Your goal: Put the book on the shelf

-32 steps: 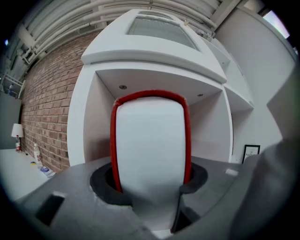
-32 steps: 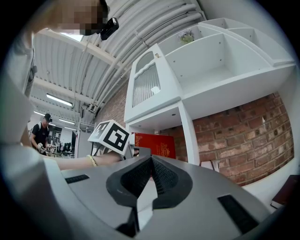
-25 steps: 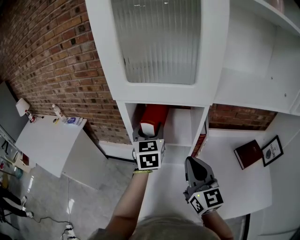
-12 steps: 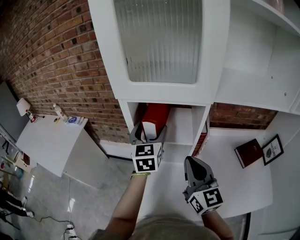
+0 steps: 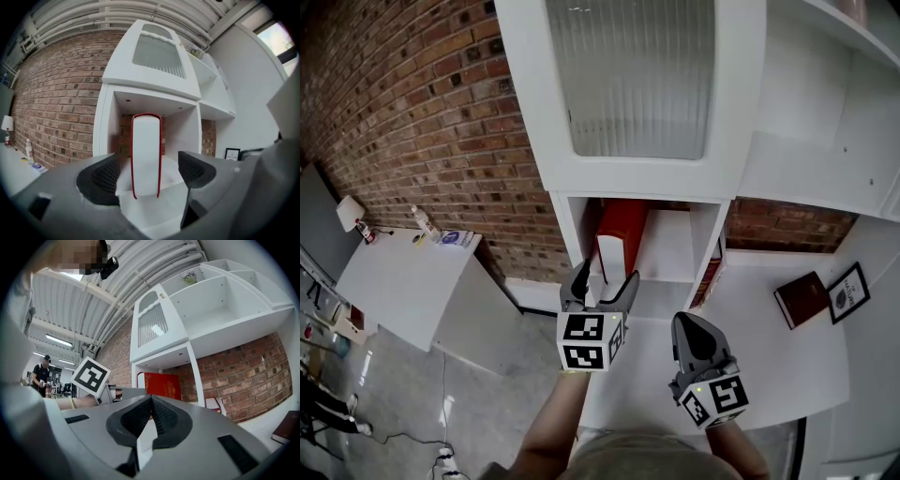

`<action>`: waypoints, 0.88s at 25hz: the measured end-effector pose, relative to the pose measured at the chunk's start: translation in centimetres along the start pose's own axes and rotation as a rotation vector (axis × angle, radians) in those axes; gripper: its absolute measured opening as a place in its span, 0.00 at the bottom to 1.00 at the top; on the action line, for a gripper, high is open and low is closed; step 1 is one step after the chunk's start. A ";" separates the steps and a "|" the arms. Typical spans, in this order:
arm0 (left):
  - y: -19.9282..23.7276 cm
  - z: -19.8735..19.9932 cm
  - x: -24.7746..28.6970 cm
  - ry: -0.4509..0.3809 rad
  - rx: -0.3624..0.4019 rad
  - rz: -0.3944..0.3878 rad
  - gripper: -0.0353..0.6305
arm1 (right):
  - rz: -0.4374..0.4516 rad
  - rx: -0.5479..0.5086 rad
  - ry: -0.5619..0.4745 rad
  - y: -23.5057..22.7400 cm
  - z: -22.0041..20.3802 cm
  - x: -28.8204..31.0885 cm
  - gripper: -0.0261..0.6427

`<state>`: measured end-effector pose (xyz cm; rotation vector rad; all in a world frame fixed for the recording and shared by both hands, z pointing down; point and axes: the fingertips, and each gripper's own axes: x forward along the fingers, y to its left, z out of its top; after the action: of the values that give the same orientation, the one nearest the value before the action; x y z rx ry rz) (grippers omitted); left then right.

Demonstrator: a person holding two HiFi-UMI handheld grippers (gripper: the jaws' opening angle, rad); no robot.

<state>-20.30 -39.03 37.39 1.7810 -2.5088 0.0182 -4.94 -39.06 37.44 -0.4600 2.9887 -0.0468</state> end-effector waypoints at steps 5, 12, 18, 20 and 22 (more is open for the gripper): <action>-1.0 -0.2 -3.8 -0.020 -0.015 -0.057 0.60 | 0.004 -0.002 0.000 1.7 0.3 -0.4 0.05; -0.7 -0.1 -8.9 -0.055 -0.012 -0.051 0.31 | 0.002 -0.005 -0.001 4.6 0.5 -1.2 0.05; -0.2 -0.7 -12.7 -0.028 -0.004 -0.027 0.11 | -0.007 -0.006 -0.002 7.7 1.0 -2.4 0.05; -0.1 -1.1 -14.0 -0.019 -0.014 -0.025 0.08 | -0.011 -0.009 -0.005 8.7 1.1 -2.9 0.05; 0.0 -1.5 -15.1 -0.014 -0.024 -0.027 0.07 | -0.017 -0.011 -0.006 9.5 1.1 -3.4 0.05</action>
<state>-15.31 -24.67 38.01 1.8116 -2.4832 -0.0254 -4.42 -28.97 36.22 -0.4859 2.9809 -0.0303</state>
